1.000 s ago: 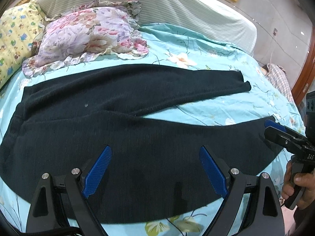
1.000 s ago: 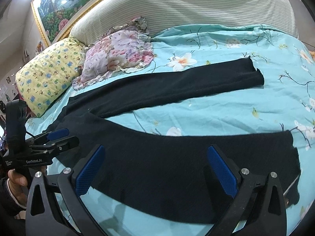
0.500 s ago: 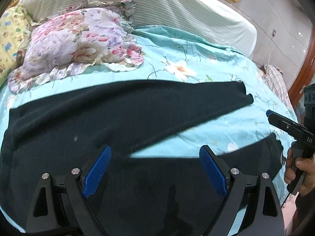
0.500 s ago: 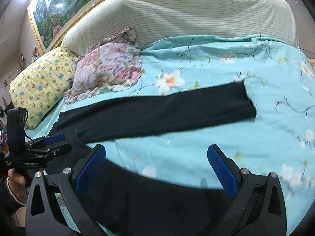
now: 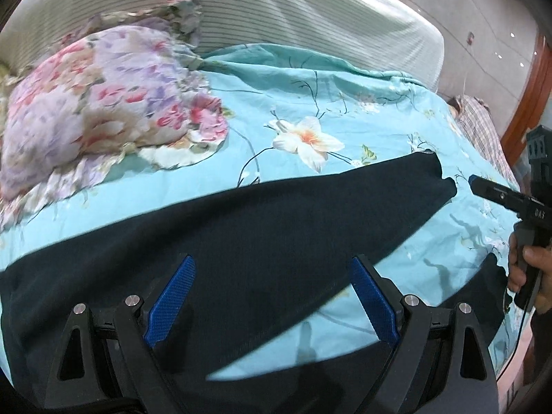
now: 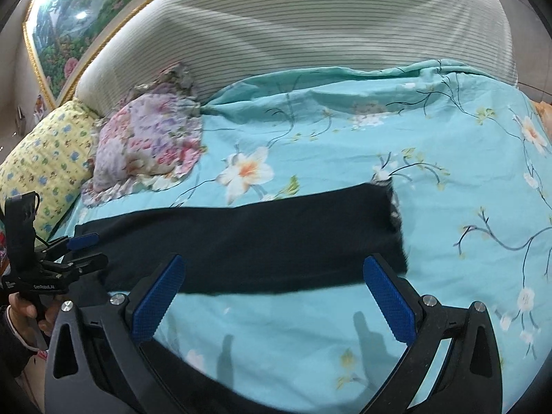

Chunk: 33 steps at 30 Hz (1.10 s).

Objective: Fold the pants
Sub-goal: 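Close the left gripper on one pant leg while the right gripper grasps the cuff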

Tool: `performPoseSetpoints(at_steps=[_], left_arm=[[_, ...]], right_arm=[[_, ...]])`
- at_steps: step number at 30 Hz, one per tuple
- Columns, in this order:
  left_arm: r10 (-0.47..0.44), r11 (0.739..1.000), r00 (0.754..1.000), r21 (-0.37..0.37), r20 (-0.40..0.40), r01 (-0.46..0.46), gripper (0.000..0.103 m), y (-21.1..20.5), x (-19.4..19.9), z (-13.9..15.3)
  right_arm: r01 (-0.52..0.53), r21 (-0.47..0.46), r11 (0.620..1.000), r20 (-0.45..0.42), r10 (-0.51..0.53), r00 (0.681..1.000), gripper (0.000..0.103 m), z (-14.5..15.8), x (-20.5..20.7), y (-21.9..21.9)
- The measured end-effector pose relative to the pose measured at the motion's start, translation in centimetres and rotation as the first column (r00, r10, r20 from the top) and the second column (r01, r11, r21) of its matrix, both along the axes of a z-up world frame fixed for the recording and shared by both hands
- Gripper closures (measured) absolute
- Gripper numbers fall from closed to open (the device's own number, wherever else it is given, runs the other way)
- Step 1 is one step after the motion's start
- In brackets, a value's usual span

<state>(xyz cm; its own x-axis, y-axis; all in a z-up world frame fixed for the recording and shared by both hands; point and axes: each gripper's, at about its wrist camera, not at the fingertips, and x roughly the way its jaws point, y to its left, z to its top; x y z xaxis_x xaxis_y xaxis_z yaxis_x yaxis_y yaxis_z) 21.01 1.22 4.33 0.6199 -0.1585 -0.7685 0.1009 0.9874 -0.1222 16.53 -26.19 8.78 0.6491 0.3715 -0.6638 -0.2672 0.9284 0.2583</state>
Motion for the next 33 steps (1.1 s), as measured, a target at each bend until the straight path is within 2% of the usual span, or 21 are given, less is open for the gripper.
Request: performPoseSetpoints(at_steps=[7,15,20,26,29,31,32,33], left_arm=[[-0.076,0.997,0.996,-0.006,-0.046,0.075,0.011,-0.5,4.9,-0.9],[-0.140,0.988,0.985,0.055,-0.104,0.146,0.011,-0.8,9.8,-3.0],[-0.197,0.976,0.968,0.067,-0.156,0.209,0.011,-0.9,11.7,-4.7],[-0.245,0.962,0.948,0.070,-0.204,0.264,0.015,-1.2,12.7,-6.1],[-0.287,0.951,0.935,0.056,-0.208,0.304,0.025,-1.7,12.7,-6.2],[-0.316,0.941,0.924,0.053,-0.217,0.335,0.037,-2.1,12.5,-6.1],[-0.326,0.937,0.920,0.053,-0.219,0.345,0.050,-2.3,12.4,-6.0],[-0.335,0.933,0.916,0.055,-0.222,0.355,0.065,-2.5,12.2,-5.9]], right_arm=[[0.029,0.006,1.000,-0.049,-0.029,0.998,0.000,-0.6,4.3,-2.6],[0.024,0.010,1.000,-0.114,-0.023,0.993,0.004,-2.2,9.1,-3.8],[0.023,0.007,1.000,-0.151,-0.022,0.988,0.010,-3.4,11.0,-4.3],[0.016,0.006,1.000,-0.184,-0.015,0.983,0.022,-4.5,12.4,-4.5],[0.023,0.001,1.000,-0.170,-0.023,0.985,0.031,-4.5,12.7,-4.7],[0.032,0.013,0.999,-0.173,-0.029,0.984,0.051,-4.4,12.8,-4.9],[0.038,0.016,0.999,-0.177,-0.035,0.984,0.056,-4.4,12.9,-5.0],[0.044,0.015,0.999,-0.178,-0.041,0.983,0.067,-4.4,12.9,-5.2]])
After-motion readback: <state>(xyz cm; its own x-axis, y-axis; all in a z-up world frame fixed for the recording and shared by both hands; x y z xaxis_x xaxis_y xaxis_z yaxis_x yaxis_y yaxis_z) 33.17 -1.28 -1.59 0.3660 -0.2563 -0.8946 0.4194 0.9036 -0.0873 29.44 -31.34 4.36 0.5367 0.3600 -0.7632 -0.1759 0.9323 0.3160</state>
